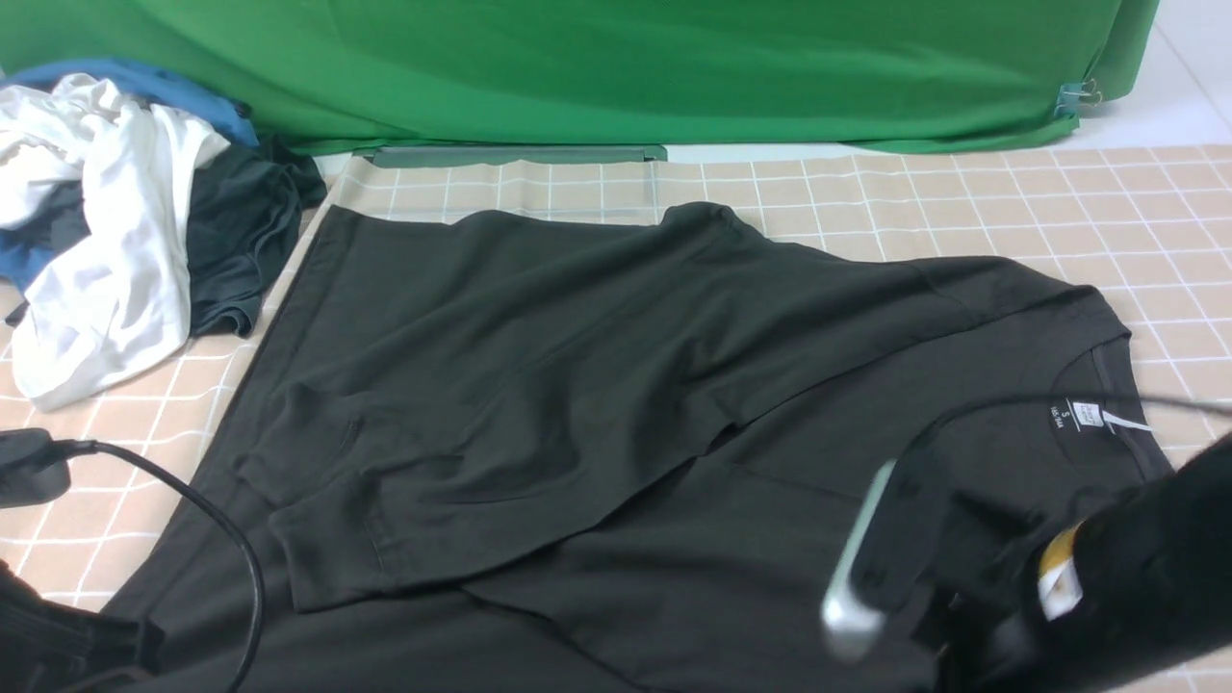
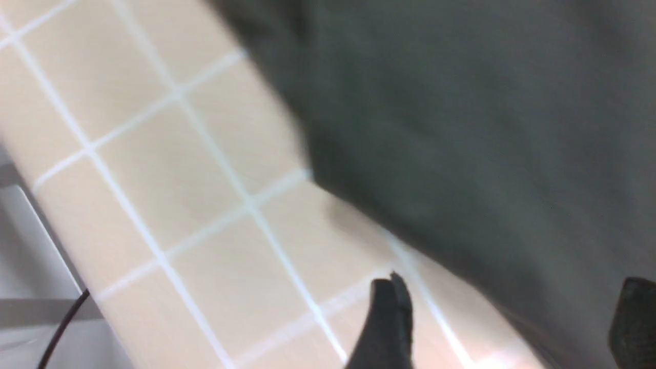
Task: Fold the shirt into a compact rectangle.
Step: 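Grasp the near edge of the shirt at its hem and shoulder corners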
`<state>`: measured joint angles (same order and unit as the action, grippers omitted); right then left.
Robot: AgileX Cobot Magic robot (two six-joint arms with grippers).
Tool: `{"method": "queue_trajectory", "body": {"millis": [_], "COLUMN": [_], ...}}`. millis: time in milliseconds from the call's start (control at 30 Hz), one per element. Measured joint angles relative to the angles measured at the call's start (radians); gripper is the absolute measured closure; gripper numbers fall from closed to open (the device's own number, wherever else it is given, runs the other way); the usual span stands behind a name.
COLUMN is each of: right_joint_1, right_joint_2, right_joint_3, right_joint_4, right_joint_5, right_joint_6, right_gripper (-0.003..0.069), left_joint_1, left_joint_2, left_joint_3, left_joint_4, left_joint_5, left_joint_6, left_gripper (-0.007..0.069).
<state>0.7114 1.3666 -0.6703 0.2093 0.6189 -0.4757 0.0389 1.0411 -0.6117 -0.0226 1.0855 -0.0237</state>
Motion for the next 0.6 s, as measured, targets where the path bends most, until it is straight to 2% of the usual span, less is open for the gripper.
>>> {"method": "queue_trajectory", "body": {"millis": [167,433,533,600], "right_joint_1": [0.107,0.125,0.127,0.131], "right_joint_2": [0.094,0.204,0.216,0.216], "right_joint_3": [0.007,0.007,-0.003,-0.003], "right_joint_4": [-0.011,-0.074,-0.093,-0.105], "right_joint_5": [-0.102,-0.211,-0.216,-0.223], "right_joint_6": [0.000,0.001,0.003,0.003], "right_gripper": [0.0075,0.0081,0.0149,0.0267], "left_joint_1": [0.000,0.000,0.000,0.000], "left_joint_2": [0.000,0.000,0.000,0.000], "left_joint_3": [0.000,0.000,0.000,0.000], "left_joint_4": [-0.014,-0.021,-0.036,-0.051], "left_joint_5": [-0.002,-0.007,-0.019,-0.023], "left_joint_6": [0.001,0.004,0.004,0.004], "left_gripper": [0.0605,0.0605,0.0605,0.0605]}}
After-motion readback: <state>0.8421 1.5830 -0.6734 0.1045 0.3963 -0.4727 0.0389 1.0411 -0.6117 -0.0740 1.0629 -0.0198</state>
